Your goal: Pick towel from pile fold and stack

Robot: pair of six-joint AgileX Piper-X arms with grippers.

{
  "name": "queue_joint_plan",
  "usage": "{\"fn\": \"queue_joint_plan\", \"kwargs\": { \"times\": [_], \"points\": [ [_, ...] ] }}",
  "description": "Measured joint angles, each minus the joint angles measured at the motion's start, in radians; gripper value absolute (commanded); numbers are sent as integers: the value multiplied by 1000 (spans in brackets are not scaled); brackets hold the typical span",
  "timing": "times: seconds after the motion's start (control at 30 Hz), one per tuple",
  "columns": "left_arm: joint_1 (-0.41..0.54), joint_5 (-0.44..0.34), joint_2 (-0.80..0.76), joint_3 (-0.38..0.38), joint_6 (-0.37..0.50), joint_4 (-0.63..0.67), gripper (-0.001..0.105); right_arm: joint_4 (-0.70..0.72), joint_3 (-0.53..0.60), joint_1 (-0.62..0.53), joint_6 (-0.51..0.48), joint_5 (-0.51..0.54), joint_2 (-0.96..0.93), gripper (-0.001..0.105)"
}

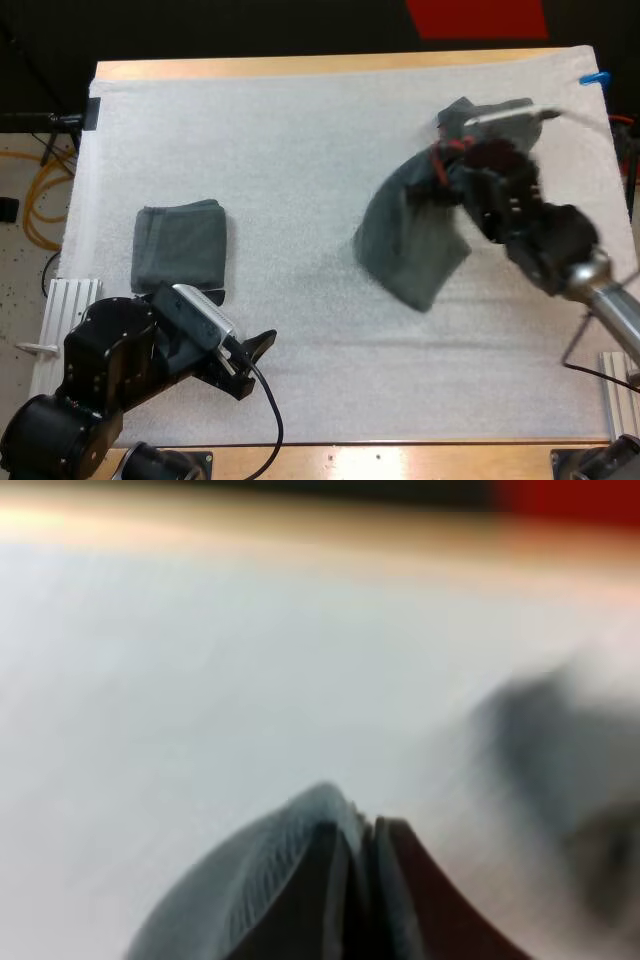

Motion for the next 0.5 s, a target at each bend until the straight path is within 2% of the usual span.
{"fn": "queue_joint_plan", "kwargs": {
  "times": [0.13, 0.2, 0.27, 0.37, 0.5],
  "points": [
    [0, 0, 0, 0, 0, 0, 76, 3, -82, 0, -212, 216, -92, 0],
    [0, 0, 0, 0, 0, 0, 76, 3, -120, 0, -269, 261, -126, 0],
    [0, 0, 0, 0, 0, 0, 76, 4, -138, 0, -285, 273, -148, 0],
    [0, 0, 0, 0, 0, 0, 76, 50, -140, 5, -250, 257, -159, 0],
    [0, 0, 0, 0, 0, 0, 76, 150, -67, 48, -69, 110, -127, 0]
  ]
}}
